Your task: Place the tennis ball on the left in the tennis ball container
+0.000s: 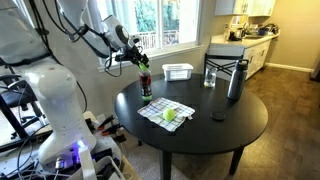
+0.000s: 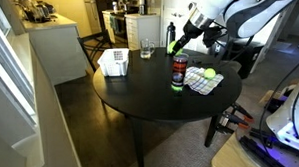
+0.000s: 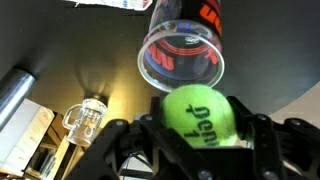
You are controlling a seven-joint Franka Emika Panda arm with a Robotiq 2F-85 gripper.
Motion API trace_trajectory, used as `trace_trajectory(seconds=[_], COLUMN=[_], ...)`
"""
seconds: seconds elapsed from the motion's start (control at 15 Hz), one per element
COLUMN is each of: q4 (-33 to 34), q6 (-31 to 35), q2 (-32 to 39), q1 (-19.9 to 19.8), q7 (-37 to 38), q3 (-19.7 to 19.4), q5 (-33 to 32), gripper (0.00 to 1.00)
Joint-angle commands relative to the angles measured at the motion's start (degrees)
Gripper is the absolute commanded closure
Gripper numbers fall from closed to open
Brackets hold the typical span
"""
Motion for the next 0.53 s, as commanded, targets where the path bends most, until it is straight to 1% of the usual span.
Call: trace_trajectory(seconds=[0.0, 0.47], q4=[-3.15, -3.76], q6=[0.43, -0.74], q2=[-4.67, -5.88], q1=[0.41, 0.6], q7=[1.64, 1.47], q3=[0.8, 0.42], q5=[-0.11, 1.55], gripper=[0.59, 0.59])
